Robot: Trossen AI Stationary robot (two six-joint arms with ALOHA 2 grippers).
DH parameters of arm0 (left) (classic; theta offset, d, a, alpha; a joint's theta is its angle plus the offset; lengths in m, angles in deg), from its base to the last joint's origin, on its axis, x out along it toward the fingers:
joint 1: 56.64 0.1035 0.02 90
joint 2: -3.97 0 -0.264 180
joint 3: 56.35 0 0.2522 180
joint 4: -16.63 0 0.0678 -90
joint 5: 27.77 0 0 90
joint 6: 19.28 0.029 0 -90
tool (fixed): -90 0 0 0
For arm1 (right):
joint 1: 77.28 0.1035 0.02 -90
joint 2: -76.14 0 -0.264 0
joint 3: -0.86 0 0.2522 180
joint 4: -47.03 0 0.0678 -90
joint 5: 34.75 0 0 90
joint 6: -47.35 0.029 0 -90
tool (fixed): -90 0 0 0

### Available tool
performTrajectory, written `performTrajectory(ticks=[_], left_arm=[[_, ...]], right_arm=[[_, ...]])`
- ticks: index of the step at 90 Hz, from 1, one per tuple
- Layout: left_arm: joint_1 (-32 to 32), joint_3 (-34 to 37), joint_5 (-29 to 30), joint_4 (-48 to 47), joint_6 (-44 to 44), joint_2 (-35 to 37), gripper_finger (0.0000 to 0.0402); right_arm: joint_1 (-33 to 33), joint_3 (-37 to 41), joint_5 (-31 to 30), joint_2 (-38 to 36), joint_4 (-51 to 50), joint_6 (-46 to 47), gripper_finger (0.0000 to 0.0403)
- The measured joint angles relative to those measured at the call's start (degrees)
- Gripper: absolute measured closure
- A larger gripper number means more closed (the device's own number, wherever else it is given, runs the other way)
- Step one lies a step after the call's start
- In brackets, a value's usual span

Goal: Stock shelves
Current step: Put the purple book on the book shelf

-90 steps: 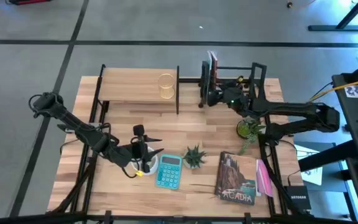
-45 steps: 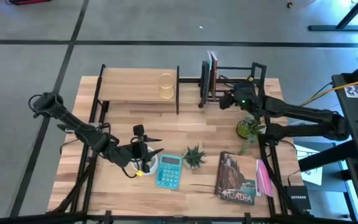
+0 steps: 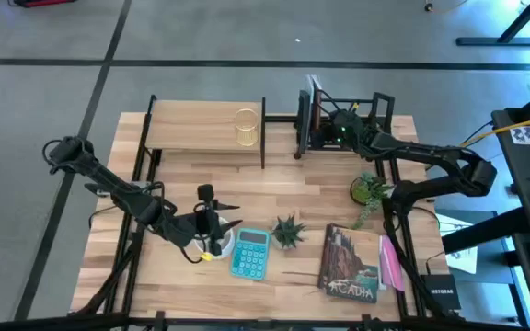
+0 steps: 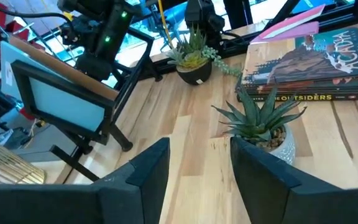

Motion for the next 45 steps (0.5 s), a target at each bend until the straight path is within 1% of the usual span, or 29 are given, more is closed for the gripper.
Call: performTrajectory(ticks=[15,26,35,45], left_arm=[[-0.02,0.0,-1.02,0.07,-0.22,0.0,0.0247],[0.04,0.0,-1.03,0.29,-0.17,0.0,0.0247],[0.05,0.0,-1.01,0.36,0.13,0.0,0.0247],[0.05,0.0,-1.01,0.36,0.3,0.0,0.0247]], right_arm=[[0.07,0.02,2.12,0.04,1.59,-2.92,0.0394],[0.07,0.02,3.03,0.04,4.11,-3.29,0.0393],[0.07,0.02,5.11,0.04,5.81,-4.34,0.0393],[0.04,0.02,5.75,0.04,5.91,-4.32,0.0393]])
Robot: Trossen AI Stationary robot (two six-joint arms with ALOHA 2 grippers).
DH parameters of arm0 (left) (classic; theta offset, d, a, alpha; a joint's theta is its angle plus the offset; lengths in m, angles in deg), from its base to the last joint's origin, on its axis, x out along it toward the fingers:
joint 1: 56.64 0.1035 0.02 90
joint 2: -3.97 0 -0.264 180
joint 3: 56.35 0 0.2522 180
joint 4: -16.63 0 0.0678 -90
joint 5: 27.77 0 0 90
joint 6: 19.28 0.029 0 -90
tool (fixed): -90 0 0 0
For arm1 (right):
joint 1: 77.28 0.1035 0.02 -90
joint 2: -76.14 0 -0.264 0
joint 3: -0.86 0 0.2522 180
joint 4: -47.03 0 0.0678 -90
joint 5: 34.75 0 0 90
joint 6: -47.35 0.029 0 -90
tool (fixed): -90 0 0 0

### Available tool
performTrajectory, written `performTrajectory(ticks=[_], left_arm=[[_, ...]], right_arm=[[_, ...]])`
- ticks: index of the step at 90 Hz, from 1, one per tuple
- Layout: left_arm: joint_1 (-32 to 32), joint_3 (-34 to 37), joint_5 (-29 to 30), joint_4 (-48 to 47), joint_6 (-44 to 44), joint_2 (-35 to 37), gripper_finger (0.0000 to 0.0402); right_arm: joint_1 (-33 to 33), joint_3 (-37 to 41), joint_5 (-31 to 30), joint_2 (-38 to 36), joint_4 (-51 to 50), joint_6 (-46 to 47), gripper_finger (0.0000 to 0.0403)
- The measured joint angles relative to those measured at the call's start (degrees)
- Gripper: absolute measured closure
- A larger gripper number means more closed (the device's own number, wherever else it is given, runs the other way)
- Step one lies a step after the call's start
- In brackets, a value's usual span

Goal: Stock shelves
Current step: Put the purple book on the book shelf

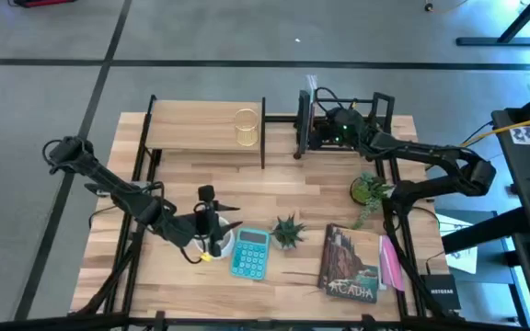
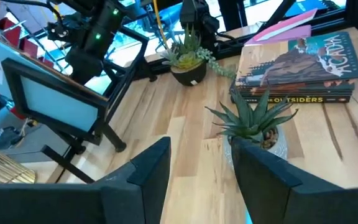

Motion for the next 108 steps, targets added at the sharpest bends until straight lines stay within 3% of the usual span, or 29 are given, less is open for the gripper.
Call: performTrajectory(ticks=[22,39,66,83,108], left_arm=[[0.0,0.0,-0.02,0.0,0.02,0.0,0.0247],[0.0,0.0,-0.02,-0.01,0.0,0.0,0.0247],[0.0,0.0,-0.02,-0.02,-0.02,0.0,0.0247],[0.0,0.0,-0.02,-0.02,0.47,0.0,0.0247],[0.0,0.0,0.13,0.37,1.53,0.0,0.0247]], right_arm=[[0.02,0.0,-0.03,-0.45,-0.34,-0.02,0.0393],[0.13,0.0,-6.03,-5.08,-3.28,-0.26,0.0401],[0.13,-0.02,-3.25,-10.68,-13.04,3.48,0.0402],[0.13,0.0,2.35,-6.62,-18.75,6.71,0.0402],[1.73,0.0,4.18,3.33,-9.13,7.61,0.0403]])
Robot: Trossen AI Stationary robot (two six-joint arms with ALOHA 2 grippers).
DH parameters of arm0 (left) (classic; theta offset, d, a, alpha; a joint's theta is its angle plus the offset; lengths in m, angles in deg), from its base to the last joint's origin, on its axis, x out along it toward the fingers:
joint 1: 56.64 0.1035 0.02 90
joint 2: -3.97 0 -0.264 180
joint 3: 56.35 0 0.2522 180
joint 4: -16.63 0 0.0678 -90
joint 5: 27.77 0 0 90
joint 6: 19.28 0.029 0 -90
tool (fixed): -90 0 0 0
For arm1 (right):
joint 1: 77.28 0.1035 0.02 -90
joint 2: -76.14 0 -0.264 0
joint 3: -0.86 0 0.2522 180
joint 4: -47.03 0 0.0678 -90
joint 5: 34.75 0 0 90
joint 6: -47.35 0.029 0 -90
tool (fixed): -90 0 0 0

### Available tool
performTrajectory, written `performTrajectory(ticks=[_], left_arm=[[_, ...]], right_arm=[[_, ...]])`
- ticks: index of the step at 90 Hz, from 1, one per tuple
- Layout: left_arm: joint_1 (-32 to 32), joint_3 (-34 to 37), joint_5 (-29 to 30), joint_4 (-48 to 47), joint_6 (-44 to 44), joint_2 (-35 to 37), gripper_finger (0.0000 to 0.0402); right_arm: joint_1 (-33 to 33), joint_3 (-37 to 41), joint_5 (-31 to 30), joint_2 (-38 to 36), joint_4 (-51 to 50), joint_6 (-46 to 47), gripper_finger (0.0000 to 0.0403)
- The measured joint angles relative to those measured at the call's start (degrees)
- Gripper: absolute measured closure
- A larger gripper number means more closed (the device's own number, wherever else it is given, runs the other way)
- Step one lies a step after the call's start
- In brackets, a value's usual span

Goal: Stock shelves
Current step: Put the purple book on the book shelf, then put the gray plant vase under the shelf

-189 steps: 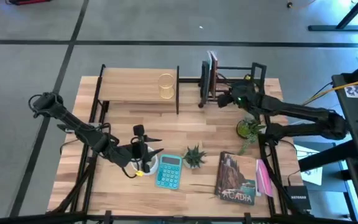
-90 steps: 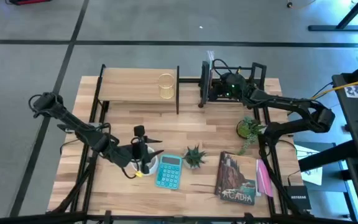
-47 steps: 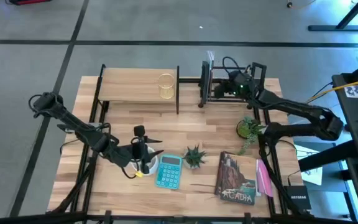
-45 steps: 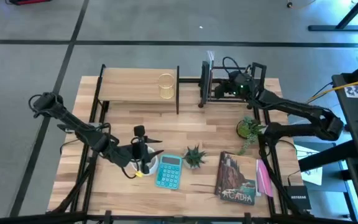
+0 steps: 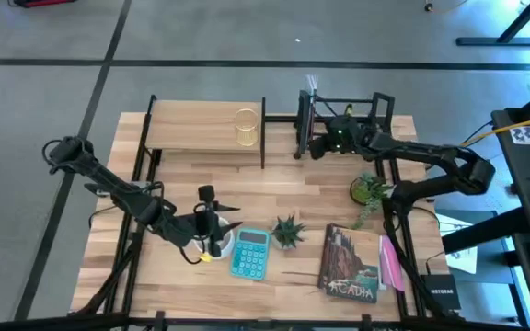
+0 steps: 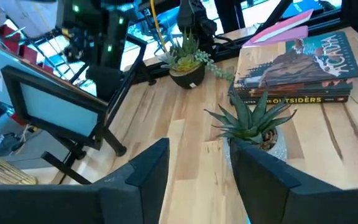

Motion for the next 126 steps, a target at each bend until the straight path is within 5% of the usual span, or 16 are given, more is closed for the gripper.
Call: performTrajectory(ticks=[35,80,104,126], left_arm=[[0.0,0.0,-0.09,-0.17,-0.56,0.0,0.0247],[0.0,0.0,-0.13,-0.17,-0.9,0.0,0.0247],[0.0,0.0,-0.13,-0.2,-0.72,0.0,0.0247],[0.0,0.0,-0.13,-0.22,-0.89,0.0,0.0247]], right_arm=[[0.59,0.0,-1.69,1.73,3.69,-1.57,0.0403],[2.09,0.0,-5.86,-13.54,-7.07,-3.25,0.0403],[23.31,-3.69,-17.74,-21.5,-13.35,-7.61,0.0403],[48.07,-7.1,-24.61,-19.02,-16.63,-3.32,0.0402]])
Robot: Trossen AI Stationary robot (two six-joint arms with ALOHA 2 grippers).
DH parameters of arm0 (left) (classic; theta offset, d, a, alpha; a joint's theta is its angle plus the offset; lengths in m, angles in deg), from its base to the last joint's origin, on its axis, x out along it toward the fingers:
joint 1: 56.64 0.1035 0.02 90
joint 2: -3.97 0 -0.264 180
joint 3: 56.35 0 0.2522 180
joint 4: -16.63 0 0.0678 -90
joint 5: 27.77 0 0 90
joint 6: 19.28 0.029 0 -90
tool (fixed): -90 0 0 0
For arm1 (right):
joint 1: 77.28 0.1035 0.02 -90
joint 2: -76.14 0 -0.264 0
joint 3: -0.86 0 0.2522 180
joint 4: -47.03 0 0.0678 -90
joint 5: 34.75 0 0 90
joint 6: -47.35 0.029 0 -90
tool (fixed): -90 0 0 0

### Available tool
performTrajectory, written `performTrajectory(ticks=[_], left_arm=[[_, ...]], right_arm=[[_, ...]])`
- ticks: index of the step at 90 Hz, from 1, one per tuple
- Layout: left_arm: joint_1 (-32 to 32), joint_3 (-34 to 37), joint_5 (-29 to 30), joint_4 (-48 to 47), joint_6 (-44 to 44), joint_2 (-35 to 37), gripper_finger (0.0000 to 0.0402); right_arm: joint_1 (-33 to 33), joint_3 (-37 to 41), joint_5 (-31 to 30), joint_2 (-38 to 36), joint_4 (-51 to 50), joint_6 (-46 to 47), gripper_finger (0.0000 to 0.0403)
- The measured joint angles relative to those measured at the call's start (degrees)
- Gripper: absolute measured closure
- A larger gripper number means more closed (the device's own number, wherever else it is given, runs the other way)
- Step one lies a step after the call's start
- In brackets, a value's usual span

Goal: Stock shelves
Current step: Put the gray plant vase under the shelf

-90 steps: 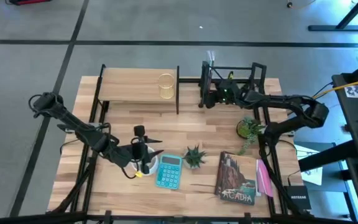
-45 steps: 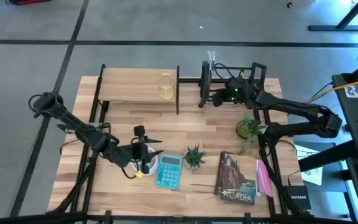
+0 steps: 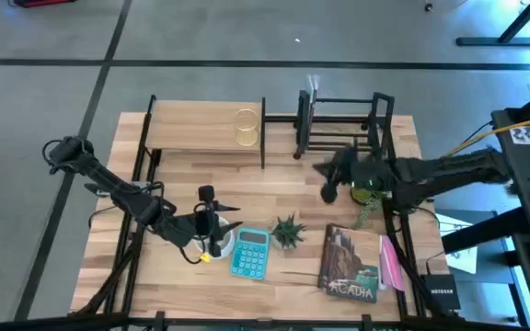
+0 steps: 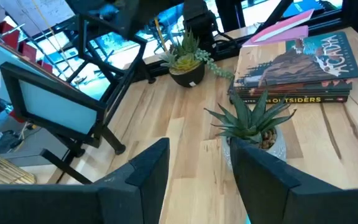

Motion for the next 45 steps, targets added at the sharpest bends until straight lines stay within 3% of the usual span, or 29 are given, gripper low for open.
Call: performTrajectory(ticks=[23,35,45], left_arm=[[0.0,0.0,-0.9,-1.1,-0.38,0.0,0.0247],[1.51,0.0,-9.19,-3.78,-6.96,-0.59,0.0247],[4.93,0.0,-18.07,-5.36,-4.41,-2.84,0.0247]], right_arm=[[17.82,0.0,3.6,10.06,0.14,4.99,0.0364],[21.93,0.02,6.2,16.72,-0.04,8.58,0.0302],[22.3,0.02,8.37,21.41,-0.85,10.83,0.024]])
